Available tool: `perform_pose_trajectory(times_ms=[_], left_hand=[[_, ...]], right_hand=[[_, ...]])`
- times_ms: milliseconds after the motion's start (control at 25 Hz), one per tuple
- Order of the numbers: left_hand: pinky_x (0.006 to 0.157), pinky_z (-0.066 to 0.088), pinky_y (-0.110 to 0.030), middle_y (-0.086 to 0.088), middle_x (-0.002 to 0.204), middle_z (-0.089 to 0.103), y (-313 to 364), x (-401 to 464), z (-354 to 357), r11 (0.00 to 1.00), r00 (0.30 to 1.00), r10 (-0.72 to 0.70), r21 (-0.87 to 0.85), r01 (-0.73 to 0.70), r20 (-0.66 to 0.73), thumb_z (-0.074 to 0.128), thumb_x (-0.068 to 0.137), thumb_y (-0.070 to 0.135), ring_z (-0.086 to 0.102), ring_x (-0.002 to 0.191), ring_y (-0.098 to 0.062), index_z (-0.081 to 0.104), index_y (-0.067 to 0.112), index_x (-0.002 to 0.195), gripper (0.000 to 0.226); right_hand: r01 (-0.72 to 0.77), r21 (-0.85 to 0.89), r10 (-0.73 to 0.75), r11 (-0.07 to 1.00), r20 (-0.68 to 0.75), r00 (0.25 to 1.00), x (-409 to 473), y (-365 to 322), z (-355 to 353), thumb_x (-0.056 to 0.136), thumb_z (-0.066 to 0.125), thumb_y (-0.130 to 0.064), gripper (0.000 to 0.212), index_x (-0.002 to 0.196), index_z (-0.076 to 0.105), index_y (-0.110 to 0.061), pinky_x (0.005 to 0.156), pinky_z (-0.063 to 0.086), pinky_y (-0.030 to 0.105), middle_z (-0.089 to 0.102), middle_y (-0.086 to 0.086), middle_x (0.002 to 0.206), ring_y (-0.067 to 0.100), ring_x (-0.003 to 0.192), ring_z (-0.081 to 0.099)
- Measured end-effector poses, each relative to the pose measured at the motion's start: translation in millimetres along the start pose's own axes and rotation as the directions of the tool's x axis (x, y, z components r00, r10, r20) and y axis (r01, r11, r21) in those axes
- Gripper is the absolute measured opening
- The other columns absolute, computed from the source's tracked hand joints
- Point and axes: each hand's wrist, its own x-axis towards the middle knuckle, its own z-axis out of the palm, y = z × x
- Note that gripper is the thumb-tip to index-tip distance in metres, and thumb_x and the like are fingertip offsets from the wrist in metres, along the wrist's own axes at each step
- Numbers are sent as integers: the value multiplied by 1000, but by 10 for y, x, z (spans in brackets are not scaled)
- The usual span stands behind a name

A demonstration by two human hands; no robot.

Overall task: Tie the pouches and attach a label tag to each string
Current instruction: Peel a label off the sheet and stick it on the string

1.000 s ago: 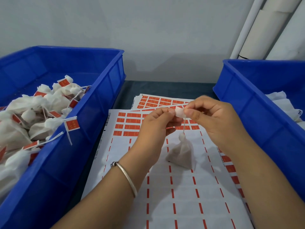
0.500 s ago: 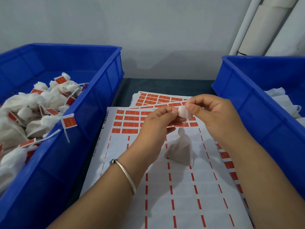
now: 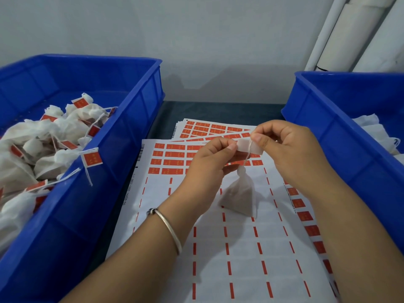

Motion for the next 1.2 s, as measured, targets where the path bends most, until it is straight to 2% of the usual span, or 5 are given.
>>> perform_pose_trajectory(times_ms=[240,600,800,1040,1200], left_hand=[[82,55,-26,1,89,73,2,-15,-4,1000,998,7,-26,-5,55,49,94,17,71,84,-17,61,16,89,13],[82,55,-30,9,78,70,-7,-65,-4,982,984,139,116,-151,110,59,88,18,66,73,-9,69,29,82,17],[65,51,-9,22,77,69,-17,-82,4,941,962,250,209,-268,109,68,79,21,66,78,2,67,37,79,16],[66,50,-8,28,82,65,-42,-71,-2,889,944,319,320,-329,83,69,67,33,63,82,2,69,37,91,25],[62,47,-5,25,89,64,-42,-68,-9,901,948,314,303,-312,43,66,81,26,62,86,0,67,44,86,18]], right_hand=[[-5,12,5,1000,12,1000,-5,-15,1,93,54,-25,22,77,50,-39,54,39,-2,53,-24,81,-1,73,55],[-53,65,53,996,-3,999,6,-31,-24,93,56,-26,15,81,58,-34,54,43,8,60,-16,78,5,68,59],[-162,281,158,946,35,987,11,-19,-29,90,60,-23,16,77,63,-31,58,54,12,69,-14,67,2,71,68],[-237,506,225,829,88,971,20,20,-32,87,63,-17,9,81,68,-23,60,56,18,73,-9,76,10,76,71],[-152,341,124,928,103,987,14,37,-55,80,71,-9,28,91,63,-34,69,57,20,70,-18,81,5,81,70]])
